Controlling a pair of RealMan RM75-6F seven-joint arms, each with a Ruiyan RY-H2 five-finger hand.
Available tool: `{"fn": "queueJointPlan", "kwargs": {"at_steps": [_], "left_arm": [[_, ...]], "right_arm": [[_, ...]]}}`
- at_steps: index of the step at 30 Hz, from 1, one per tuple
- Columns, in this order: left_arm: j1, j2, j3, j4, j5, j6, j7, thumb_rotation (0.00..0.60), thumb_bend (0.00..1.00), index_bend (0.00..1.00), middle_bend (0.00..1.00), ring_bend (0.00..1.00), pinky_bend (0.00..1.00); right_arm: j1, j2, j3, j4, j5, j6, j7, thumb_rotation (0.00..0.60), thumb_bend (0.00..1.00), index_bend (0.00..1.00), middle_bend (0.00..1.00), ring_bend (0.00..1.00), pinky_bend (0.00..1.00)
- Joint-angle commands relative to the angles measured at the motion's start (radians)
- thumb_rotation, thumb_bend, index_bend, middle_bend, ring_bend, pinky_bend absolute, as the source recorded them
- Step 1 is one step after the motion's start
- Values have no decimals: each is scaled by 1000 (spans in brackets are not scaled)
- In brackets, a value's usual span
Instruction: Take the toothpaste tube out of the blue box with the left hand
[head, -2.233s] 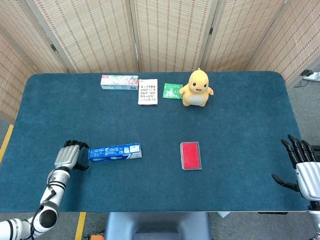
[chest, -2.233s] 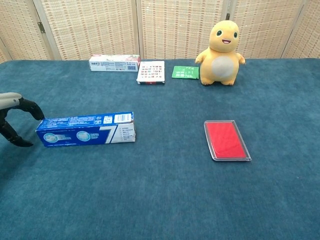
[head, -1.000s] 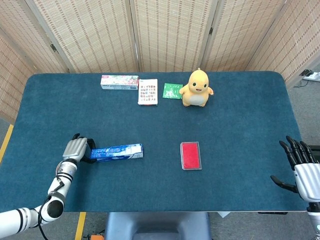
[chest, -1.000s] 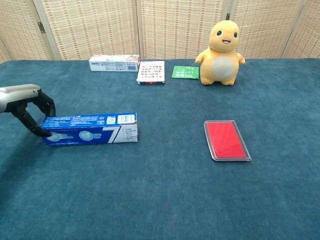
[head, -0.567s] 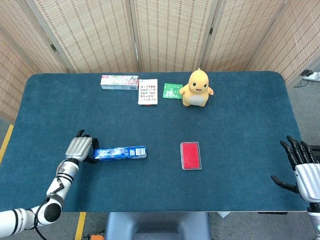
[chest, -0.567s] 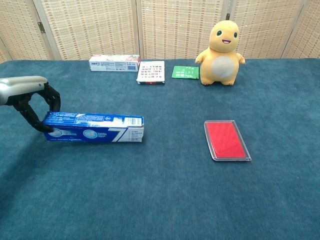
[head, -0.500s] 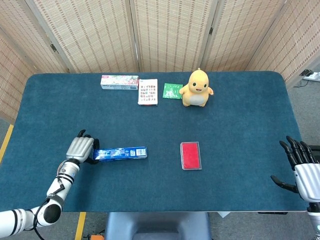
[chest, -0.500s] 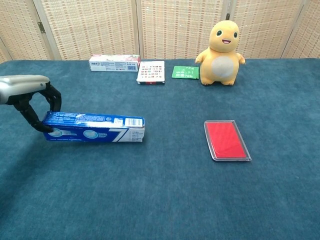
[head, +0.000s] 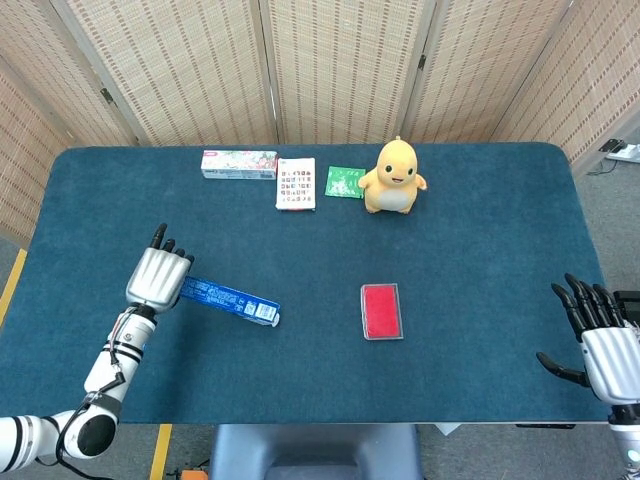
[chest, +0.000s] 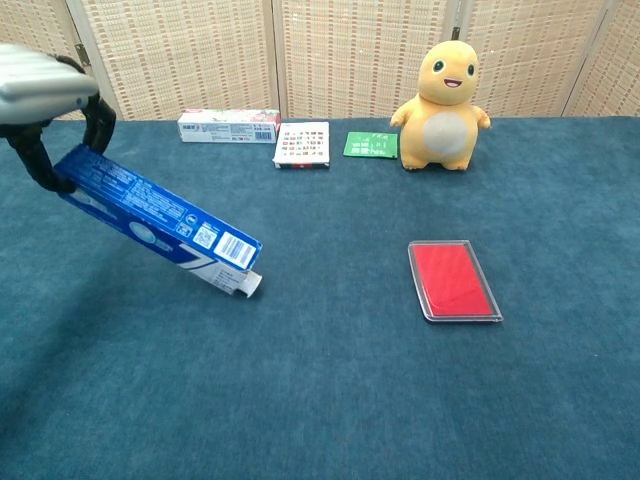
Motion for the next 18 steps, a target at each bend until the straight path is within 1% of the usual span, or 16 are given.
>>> {"fn": "queueJointPlan", "kwargs": {"at_steps": [1,6,9,12,16,18], "left_arm": [[-21,33,-10,-17,15,23,47,600,205,514,460,256,42],[-43,65,-22,-44,28,43,103,600,205,511,451,255,42],[-60,96,-16,-41,51,76,188,600,205,507,442,255,42],[-66,129,-10,-46,66,95,241,600,205,507,440,255,42],[-70,184,-6,-69,81,110,293,600,203,507,440,255,42],[-71,206,-14,-86,89,118,295,600,203,507,440,254,42]], "right_arm": [[2,-1,1,0,3,-4,-3,600,204,0,0,0,0],[9,-1,-5,-4,-4,-20,-13,600,204,0,0,0,0],[9,0,-8,-6,-7,-19,-15,600,204,0,0,0,0],[8,-1,-5,-6,-1,-17,-14,600,204,0,0,0,0],[10,-3,-4,-7,3,-22,-21,600,204,0,0,0,0],[12,-4,-3,-9,4,-27,-26,600,204,0,0,0,0]]}}
